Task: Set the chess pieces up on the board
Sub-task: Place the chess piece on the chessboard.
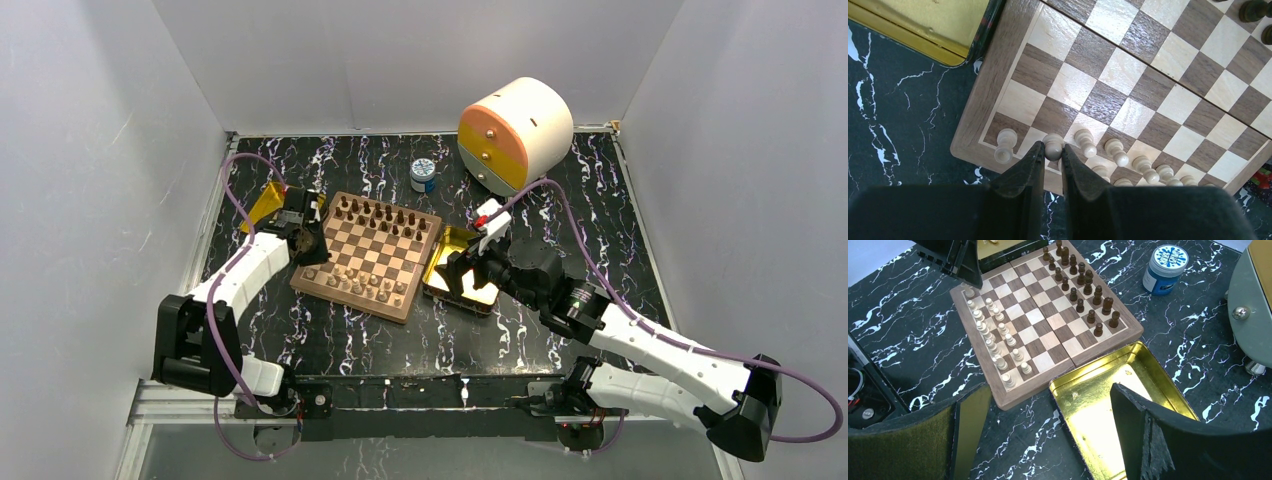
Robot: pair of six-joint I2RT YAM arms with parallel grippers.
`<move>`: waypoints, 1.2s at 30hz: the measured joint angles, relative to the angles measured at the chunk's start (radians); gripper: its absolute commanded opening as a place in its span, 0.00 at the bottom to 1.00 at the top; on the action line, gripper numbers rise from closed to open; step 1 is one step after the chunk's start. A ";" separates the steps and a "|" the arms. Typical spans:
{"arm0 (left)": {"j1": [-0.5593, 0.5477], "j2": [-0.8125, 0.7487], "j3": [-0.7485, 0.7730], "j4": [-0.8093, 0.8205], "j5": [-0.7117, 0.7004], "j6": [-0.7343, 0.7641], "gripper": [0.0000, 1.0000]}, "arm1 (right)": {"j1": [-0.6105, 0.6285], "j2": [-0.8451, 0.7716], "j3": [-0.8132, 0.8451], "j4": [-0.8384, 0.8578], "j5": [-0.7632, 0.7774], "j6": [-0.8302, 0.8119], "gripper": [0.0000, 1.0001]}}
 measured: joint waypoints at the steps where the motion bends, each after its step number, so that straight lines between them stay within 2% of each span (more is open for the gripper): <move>1: -0.002 0.000 -0.004 0.005 0.000 0.000 0.08 | 0.000 -0.002 0.000 0.000 0.000 0.001 0.99; 36: -0.024 0.069 -0.039 0.084 -0.017 0.016 0.11 | 0.000 0.000 0.000 -0.003 0.000 0.010 0.99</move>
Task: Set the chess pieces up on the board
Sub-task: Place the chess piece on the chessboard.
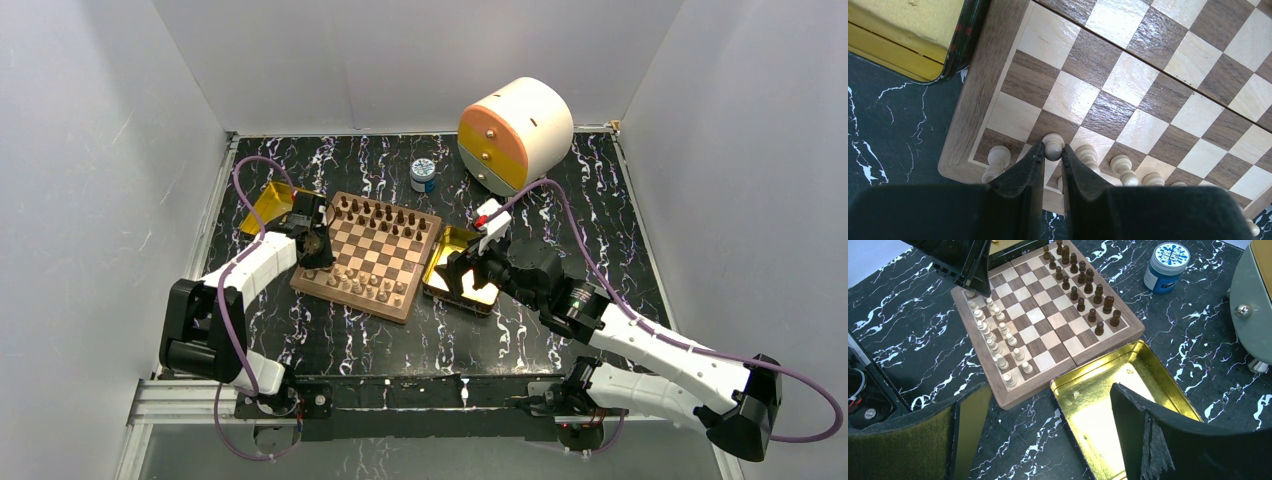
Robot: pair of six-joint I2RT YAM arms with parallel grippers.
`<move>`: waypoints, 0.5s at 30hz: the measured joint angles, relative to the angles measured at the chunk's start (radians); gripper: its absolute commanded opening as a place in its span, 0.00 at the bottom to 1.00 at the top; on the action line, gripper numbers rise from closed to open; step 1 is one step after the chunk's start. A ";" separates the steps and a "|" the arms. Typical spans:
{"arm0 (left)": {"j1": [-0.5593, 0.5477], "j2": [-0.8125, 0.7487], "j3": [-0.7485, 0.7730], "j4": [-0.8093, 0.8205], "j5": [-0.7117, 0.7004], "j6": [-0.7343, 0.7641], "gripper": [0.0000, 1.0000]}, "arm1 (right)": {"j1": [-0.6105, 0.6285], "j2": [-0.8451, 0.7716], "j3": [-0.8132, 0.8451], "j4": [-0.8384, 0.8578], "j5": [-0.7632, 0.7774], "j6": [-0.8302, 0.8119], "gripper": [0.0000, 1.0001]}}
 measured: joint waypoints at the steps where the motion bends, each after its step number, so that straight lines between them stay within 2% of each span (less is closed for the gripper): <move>1: 0.000 0.001 0.000 0.001 0.000 0.002 0.11 | 0.000 0.000 0.000 0.000 0.000 0.000 0.99; 15: -0.005 0.010 -0.011 0.033 -0.015 0.011 0.15 | 0.000 0.000 0.000 0.000 0.000 0.000 0.99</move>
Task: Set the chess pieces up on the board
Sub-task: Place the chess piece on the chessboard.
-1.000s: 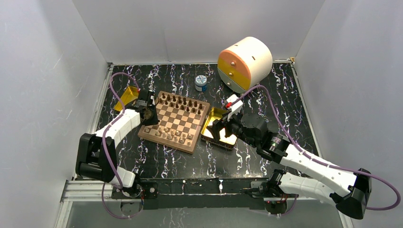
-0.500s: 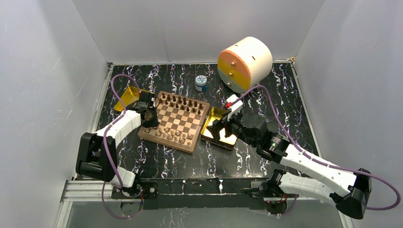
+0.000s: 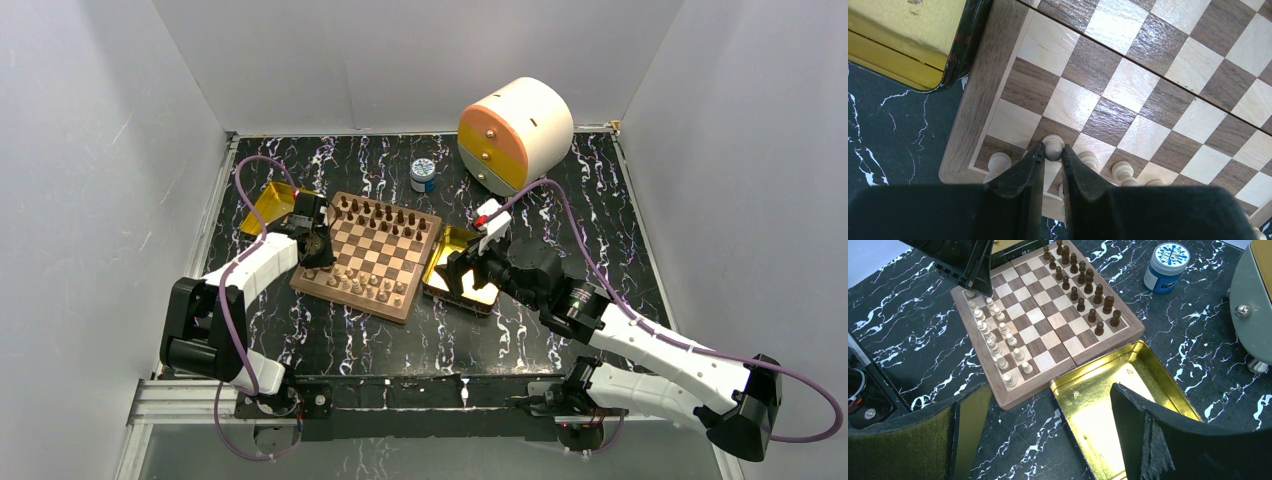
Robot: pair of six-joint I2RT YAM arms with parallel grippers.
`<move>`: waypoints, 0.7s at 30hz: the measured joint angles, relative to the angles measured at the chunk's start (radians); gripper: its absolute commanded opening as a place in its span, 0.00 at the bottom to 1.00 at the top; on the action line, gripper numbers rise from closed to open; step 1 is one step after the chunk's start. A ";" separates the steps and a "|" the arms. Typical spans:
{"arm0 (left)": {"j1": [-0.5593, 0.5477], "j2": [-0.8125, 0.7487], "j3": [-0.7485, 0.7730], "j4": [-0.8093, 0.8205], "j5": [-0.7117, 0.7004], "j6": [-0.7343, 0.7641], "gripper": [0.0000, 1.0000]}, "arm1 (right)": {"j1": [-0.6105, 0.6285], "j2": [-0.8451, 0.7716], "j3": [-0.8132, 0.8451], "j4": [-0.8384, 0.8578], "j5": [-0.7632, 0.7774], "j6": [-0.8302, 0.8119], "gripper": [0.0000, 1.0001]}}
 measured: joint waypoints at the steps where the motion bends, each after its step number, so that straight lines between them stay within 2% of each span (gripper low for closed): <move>1: -0.001 0.000 0.000 0.000 -0.001 0.002 0.16 | 0.000 0.000 0.000 0.000 0.000 0.000 0.99; 21: -0.009 0.000 -0.006 -0.013 -0.003 0.010 0.22 | 0.000 0.000 0.000 0.000 -0.001 0.000 0.99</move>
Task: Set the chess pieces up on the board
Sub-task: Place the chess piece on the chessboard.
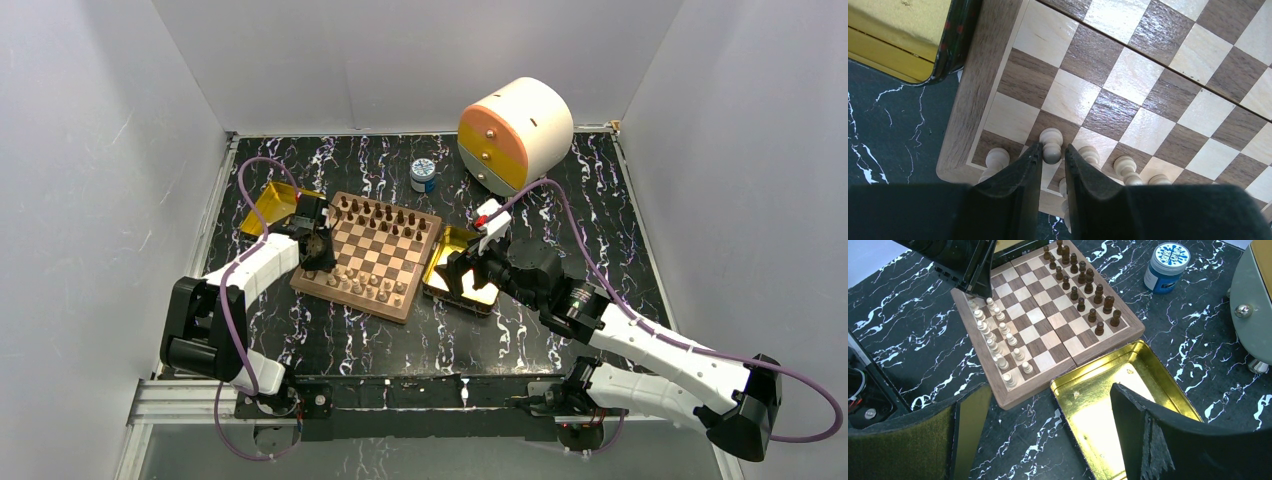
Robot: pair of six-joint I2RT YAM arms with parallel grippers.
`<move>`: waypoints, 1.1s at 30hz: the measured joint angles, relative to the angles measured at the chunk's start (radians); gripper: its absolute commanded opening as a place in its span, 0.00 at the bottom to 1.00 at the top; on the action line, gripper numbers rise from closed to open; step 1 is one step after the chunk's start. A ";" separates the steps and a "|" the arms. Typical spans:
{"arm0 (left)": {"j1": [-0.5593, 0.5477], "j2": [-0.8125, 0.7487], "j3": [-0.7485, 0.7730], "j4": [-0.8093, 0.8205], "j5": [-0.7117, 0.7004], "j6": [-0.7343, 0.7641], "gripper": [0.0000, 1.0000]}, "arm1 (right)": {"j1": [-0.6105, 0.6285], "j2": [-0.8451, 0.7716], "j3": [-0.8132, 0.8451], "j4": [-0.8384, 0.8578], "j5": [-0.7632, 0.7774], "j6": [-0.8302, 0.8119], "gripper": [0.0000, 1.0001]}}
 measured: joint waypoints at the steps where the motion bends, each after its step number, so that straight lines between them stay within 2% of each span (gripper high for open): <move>1: 0.000 0.000 0.000 0.000 0.000 0.000 0.22 | 0.000 0.000 0.000 0.000 0.000 0.000 0.99; 11: -0.001 0.000 0.008 -0.026 -0.004 0.000 0.22 | 0.000 0.005 0.000 0.001 -0.004 0.004 0.99; 25: -0.001 -0.004 0.135 -0.084 -0.012 -0.020 0.26 | 0.000 0.009 0.000 0.002 -0.007 0.008 0.99; 33: 0.000 -0.047 0.200 -0.082 -0.111 -0.058 0.41 | 0.000 0.009 0.000 0.021 -0.016 0.007 0.99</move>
